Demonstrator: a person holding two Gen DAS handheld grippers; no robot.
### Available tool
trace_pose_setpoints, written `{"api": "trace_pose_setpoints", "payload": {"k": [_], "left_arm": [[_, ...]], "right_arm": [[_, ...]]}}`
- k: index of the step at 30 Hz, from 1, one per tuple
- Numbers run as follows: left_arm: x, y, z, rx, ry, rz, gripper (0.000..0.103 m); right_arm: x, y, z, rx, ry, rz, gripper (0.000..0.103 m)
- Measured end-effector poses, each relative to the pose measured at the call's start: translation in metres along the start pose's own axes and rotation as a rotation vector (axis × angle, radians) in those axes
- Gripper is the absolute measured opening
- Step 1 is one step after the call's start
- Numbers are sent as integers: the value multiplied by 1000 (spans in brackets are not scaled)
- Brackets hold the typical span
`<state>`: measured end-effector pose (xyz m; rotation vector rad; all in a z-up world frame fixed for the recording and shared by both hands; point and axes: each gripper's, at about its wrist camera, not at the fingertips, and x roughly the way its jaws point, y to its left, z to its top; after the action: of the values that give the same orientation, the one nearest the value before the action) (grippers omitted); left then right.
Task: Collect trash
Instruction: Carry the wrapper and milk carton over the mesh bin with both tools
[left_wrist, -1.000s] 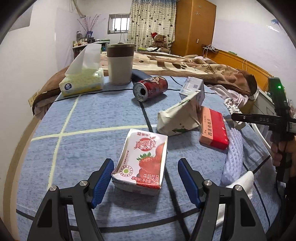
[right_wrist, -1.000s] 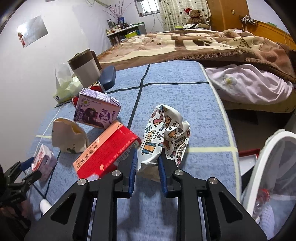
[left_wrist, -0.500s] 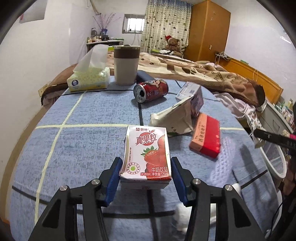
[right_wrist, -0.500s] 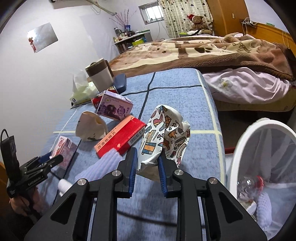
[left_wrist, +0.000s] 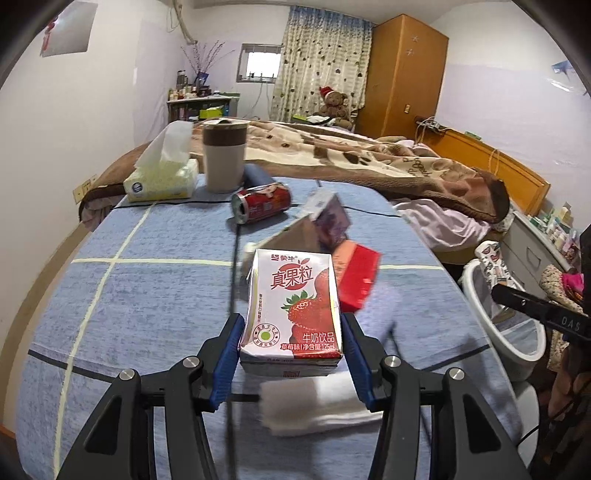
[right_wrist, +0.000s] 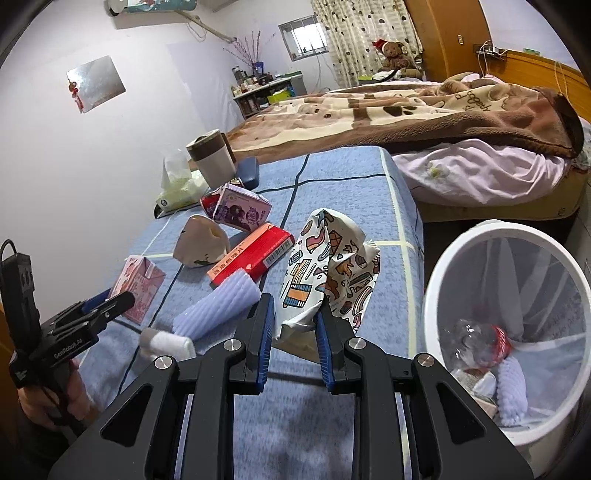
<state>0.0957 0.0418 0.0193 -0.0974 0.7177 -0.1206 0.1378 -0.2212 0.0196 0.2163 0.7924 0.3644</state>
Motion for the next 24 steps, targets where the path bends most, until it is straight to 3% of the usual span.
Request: {"api": "trace_pose_setpoints", "payload": {"k": [24], "left_arm": [[12,-85,0,71,34,-125,53]], "right_arm": [[-28,-37,-14,63,-35,-46,23]]}}
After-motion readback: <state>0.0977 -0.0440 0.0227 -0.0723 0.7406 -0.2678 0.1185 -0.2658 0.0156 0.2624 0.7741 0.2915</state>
